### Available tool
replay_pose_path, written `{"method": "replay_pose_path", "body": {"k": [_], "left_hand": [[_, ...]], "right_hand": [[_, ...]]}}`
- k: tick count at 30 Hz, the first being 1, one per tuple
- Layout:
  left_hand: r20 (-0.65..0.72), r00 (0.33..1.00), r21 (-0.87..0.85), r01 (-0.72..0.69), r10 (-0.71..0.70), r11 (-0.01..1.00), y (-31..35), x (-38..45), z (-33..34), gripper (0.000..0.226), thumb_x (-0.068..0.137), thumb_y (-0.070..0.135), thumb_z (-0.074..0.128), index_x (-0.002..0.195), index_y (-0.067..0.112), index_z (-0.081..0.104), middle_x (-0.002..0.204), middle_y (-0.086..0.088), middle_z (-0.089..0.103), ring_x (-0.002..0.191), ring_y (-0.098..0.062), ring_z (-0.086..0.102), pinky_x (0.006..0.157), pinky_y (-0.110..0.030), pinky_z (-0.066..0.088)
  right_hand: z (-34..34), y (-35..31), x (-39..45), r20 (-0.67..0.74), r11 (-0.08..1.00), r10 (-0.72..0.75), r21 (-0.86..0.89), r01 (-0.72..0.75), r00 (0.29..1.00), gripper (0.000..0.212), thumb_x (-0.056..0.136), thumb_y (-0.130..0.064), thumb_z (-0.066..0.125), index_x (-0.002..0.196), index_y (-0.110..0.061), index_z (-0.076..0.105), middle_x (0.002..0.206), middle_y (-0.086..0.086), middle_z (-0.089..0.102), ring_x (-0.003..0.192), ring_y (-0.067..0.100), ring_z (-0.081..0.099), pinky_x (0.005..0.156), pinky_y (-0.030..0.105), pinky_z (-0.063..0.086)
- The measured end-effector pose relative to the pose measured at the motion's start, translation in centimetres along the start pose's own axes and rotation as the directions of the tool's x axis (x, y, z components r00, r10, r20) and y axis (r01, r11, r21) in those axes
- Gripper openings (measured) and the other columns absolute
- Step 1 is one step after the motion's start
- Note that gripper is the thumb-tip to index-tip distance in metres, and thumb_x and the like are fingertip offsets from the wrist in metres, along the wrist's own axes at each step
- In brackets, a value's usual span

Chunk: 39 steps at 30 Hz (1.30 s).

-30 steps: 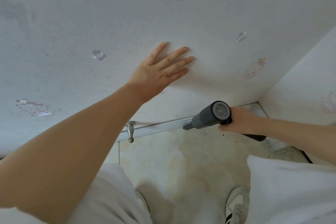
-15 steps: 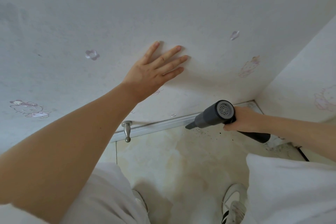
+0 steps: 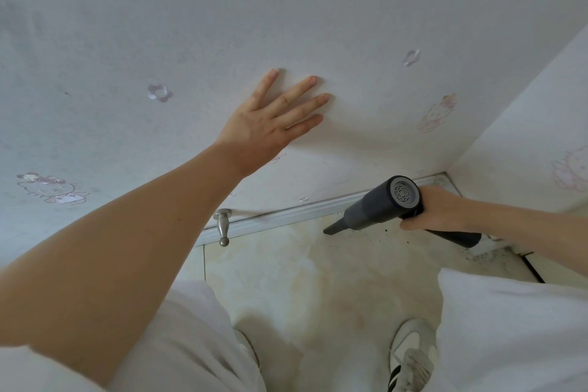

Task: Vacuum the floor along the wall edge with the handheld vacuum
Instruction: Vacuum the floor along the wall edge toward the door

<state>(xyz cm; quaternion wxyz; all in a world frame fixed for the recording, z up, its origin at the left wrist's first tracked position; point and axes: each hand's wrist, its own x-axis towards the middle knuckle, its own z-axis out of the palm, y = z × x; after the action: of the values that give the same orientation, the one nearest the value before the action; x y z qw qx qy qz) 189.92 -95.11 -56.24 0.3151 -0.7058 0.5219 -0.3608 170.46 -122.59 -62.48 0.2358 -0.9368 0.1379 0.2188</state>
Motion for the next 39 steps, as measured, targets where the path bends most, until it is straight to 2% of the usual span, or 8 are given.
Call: {"method": "replay_pose_path", "body": {"k": [6, 14, 20, 23, 31, 33, 36, 39], "left_hand": [[0.017, 1.0, 0.008, 0.001, -0.001, 1.0, 0.1, 0.0, -0.2, 0.081, 0.096, 0.035, 0.047, 0.158, 0.025, -0.004, 0.163, -0.004, -0.02, 0.151, -0.034, -0.011, 0.113, -0.063, -0.01], [0.047, 0.999, -0.008, -0.007, 0.008, 1.0, 0.1, 0.1, -0.5, 0.078, 0.095, 0.033, 0.041, 0.158, 0.026, -0.006, 0.163, -0.004, -0.022, 0.15, -0.034, -0.012, 0.113, -0.063, -0.007], [0.033, 0.999, -0.005, 0.002, -0.002, 1.0, 0.1, 0.1, -0.5, 0.079, 0.096, 0.033, 0.045, 0.158, 0.026, -0.003, 0.163, -0.004, -0.021, 0.151, -0.034, -0.011, 0.113, -0.063, -0.008], [0.029, 1.0, 0.003, 0.009, -0.009, 1.0, 0.2, 0.1, -0.4, 0.08, 0.096, 0.033, 0.046, 0.158, 0.027, -0.003, 0.163, -0.003, -0.021, 0.15, -0.034, -0.012, 0.113, -0.064, -0.011], [0.032, 0.999, 0.001, 0.003, -0.003, 1.0, 0.2, 0.1, -0.4, 0.079, 0.095, 0.032, 0.044, 0.158, 0.026, -0.004, 0.163, -0.004, -0.02, 0.151, -0.034, -0.011, 0.113, -0.064, -0.008], [0.047, 0.999, -0.004, -0.004, 0.004, 1.0, 0.3, 0.2, -0.4, 0.081, 0.095, 0.034, 0.046, 0.158, 0.026, -0.005, 0.163, -0.004, -0.022, 0.15, -0.034, -0.013, 0.112, -0.064, -0.009], [0.028, 1.0, -0.01, 0.004, -0.004, 1.0, 0.3, 0.3, -0.4, 0.083, 0.093, 0.032, 0.05, 0.158, 0.026, -0.001, 0.164, -0.004, -0.019, 0.151, -0.034, -0.01, 0.111, -0.065, -0.008], [-0.003, 1.0, -0.001, 0.011, -0.011, 1.0, 0.3, 0.3, -0.3, 0.082, 0.092, 0.032, 0.052, 0.158, 0.027, 0.004, 0.165, -0.003, -0.013, 0.151, -0.033, -0.004, 0.112, -0.065, -0.004]], "right_hand": [[0.2, 0.1, 0.2, 0.038, 0.999, -0.031, -0.029, 0.032, 0.999, 0.022, 0.07, -0.024, 0.071, 0.085, -0.018, 0.057, 0.081, 0.002, 0.068, 0.08, 0.02, 0.064, 0.077, 0.038, 0.053], [-0.6, 0.1, -0.2, 0.049, 0.997, -0.002, -0.077, 0.005, 0.999, 0.02, 0.068, -0.013, 0.069, 0.069, -0.02, 0.05, 0.065, -0.005, 0.057, 0.063, 0.012, 0.054, 0.063, 0.029, 0.045], [-1.1, 0.2, -1.1, 0.086, 1.0, 0.015, -0.028, -0.013, 0.996, 0.015, 0.07, -0.007, 0.068, 0.08, -0.005, 0.056, 0.066, -0.004, 0.057, 0.06, 0.009, 0.051, 0.06, 0.023, 0.041], [-1.1, 0.5, -1.4, 0.134, 1.0, 0.019, -0.009, -0.018, 0.991, 0.019, 0.069, -0.007, 0.068, 0.084, -0.002, 0.057, 0.068, -0.001, 0.058, 0.06, 0.009, 0.053, 0.061, 0.024, 0.043], [-0.8, 0.3, -1.2, 0.111, 1.0, -0.016, -0.003, 0.017, 0.994, 0.013, 0.073, -0.008, 0.067, 0.079, -0.011, 0.057, 0.072, -0.003, 0.062, 0.063, 0.007, 0.055, 0.064, 0.022, 0.044], [-0.6, 0.2, -1.0, 0.103, 1.0, -0.021, -0.012, 0.022, 0.995, 0.015, 0.071, -0.011, 0.069, 0.075, -0.016, 0.056, 0.072, -0.004, 0.063, 0.065, 0.008, 0.057, 0.066, 0.025, 0.046], [-0.3, 0.1, -0.7, 0.115, 0.999, -0.022, -0.035, 0.026, 0.993, 0.016, 0.07, -0.015, 0.07, 0.082, -0.013, 0.06, 0.079, 0.003, 0.068, 0.075, 0.018, 0.064, 0.074, 0.036, 0.052], [0.0, -0.1, -0.5, 0.156, 0.998, -0.03, -0.044, 0.037, 0.987, 0.018, 0.067, -0.015, 0.07, 0.081, -0.012, 0.06, 0.072, 0.001, 0.066, 0.068, 0.017, 0.062, 0.07, 0.035, 0.052]]}}
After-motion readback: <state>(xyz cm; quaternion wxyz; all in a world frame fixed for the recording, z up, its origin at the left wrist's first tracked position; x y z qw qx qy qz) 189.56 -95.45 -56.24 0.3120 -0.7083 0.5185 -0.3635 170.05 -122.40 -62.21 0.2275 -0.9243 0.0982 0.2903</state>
